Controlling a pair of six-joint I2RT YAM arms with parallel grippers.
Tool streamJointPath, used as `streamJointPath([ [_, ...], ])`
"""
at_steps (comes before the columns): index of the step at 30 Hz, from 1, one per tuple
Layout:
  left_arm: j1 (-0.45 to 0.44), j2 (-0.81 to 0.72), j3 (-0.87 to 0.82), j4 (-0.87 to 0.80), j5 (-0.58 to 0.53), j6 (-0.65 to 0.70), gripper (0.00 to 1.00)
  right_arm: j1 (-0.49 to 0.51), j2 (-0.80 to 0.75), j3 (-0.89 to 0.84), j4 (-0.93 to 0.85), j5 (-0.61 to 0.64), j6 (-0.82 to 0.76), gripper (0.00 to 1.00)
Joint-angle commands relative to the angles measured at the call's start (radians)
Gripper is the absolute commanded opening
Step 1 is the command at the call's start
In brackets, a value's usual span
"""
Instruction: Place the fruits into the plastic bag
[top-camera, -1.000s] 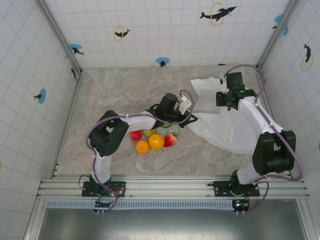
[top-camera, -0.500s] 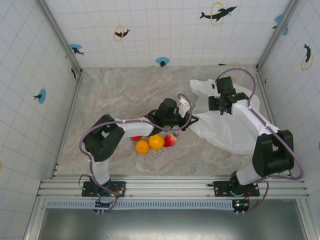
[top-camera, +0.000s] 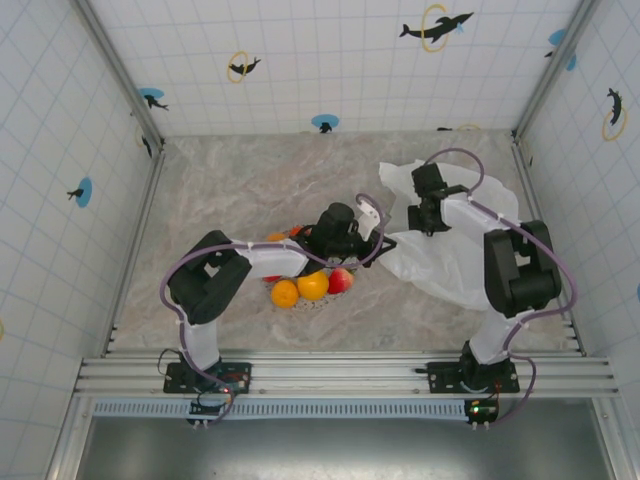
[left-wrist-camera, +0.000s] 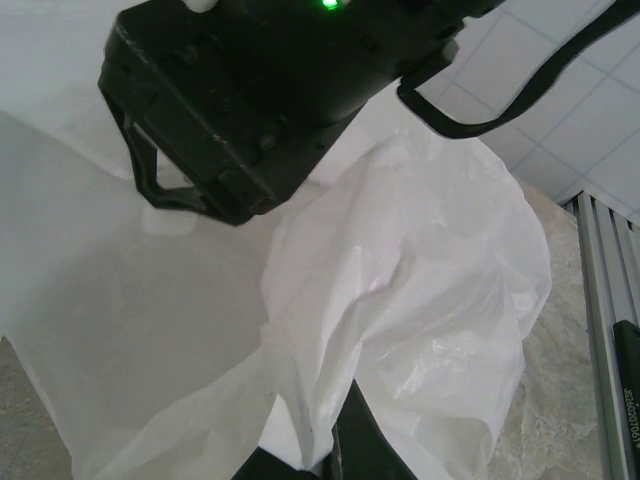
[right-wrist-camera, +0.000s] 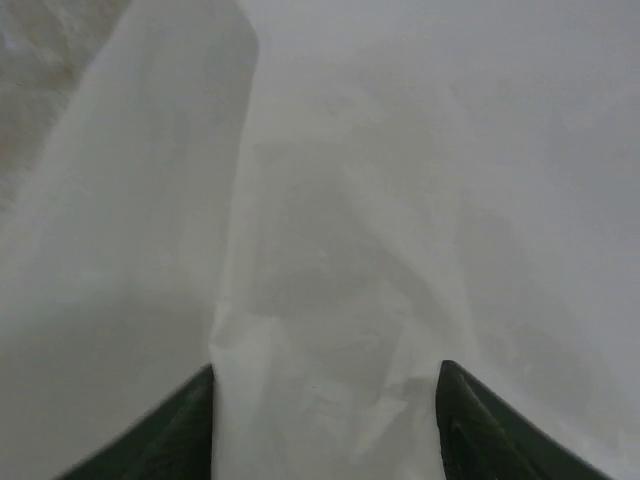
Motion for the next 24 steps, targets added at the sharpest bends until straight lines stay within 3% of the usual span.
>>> streamJointPath([
  [1, -0.014, -0.037, -0.018, 0.044, -0.007, -0.012, 0.0, 0.004, 0.011, 0.076, -0.018, 0.107, -0.006, 0.22],
  [4, -0.023, -0.038, -0.023, 0.06, -0.008, -0.025, 0.01, 0.003, 0.003, 0.103, -0.035, 0.136, -0.029, 0.0],
  [7, -0.033, -0.038, -0.029, 0.079, -0.003, -0.033, 0.12, 0.004, -0.037, 0.107, -0.023, 0.108, -0.081, 0.0],
  [9, -0.038, -0.047, -0.033, 0.092, -0.001, -0.075, 0.32, -0.003, -0.074, 0.105, -0.019, 0.041, -0.142, 0.0],
  [15, -0.038, -0.148, -0.07, 0.084, -0.007, -0.098, 0.69, -0.073, -0.198, 0.072, -0.046, -0.216, -0.303, 0.0],
  [20, -0.038, -0.297, -0.137, -0.021, -0.069, -0.05, 0.77, -0.139, -0.279, 0.026, -0.034, -0.381, -0.365, 0.0],
  [24, -0.037, -0.439, -0.195, -0.104, -0.217, 0.01, 0.79, -0.171, -0.33, 0.001, -0.013, -0.44, -0.404, 0.0],
])
